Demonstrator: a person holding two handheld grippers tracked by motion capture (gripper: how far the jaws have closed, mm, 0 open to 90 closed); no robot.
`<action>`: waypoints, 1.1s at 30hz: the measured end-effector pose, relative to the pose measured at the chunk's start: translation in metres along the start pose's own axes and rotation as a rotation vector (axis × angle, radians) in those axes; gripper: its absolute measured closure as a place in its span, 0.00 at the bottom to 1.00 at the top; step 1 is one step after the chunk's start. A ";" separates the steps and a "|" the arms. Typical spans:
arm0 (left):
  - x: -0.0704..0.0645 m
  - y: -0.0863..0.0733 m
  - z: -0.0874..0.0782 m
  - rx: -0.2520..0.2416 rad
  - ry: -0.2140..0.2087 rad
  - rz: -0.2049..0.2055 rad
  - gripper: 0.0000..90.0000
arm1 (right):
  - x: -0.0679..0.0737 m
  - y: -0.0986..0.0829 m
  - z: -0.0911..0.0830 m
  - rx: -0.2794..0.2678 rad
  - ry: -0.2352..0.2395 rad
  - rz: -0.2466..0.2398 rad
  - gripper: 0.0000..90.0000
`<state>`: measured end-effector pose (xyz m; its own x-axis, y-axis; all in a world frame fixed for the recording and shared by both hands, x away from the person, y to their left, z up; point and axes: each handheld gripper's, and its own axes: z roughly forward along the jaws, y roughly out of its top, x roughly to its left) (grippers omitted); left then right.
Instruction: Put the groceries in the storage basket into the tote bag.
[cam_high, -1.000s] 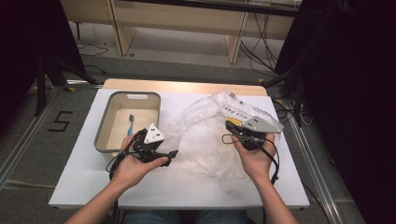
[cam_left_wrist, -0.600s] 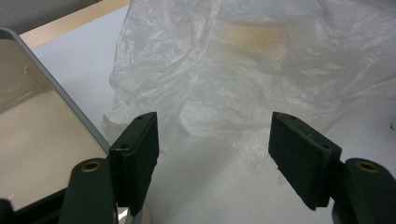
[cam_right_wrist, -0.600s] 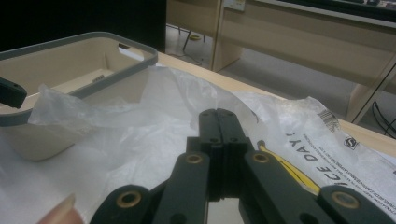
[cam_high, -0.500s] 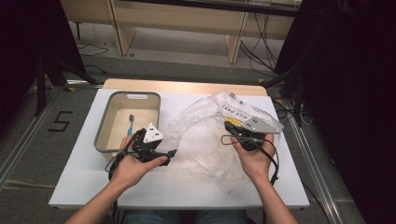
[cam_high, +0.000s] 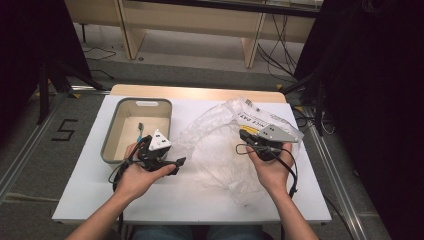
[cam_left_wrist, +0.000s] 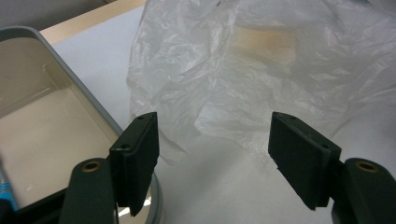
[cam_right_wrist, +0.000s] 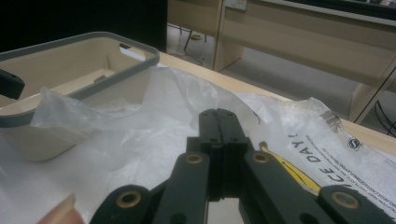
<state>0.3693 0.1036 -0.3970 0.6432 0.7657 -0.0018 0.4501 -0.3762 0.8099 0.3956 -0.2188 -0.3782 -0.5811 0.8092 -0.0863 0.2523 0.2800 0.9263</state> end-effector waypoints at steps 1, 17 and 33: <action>0.002 0.002 -0.003 -0.005 0.013 -0.009 0.37 | 0.000 0.000 0.000 -0.002 0.003 -0.004 1.00; 0.034 0.007 -0.024 -0.013 0.058 -0.089 0.36 | 0.003 0.003 0.002 -0.009 0.013 -0.010 1.00; 0.068 0.013 -0.015 0.037 0.131 -0.164 0.37 | 0.004 0.003 0.002 -0.007 0.015 -0.010 1.00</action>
<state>0.4095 0.1583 -0.3773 0.4746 0.8785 -0.0541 0.5665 -0.2578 0.7827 0.3960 -0.2140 -0.3768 -0.5949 0.7987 -0.0903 0.2407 0.2842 0.9281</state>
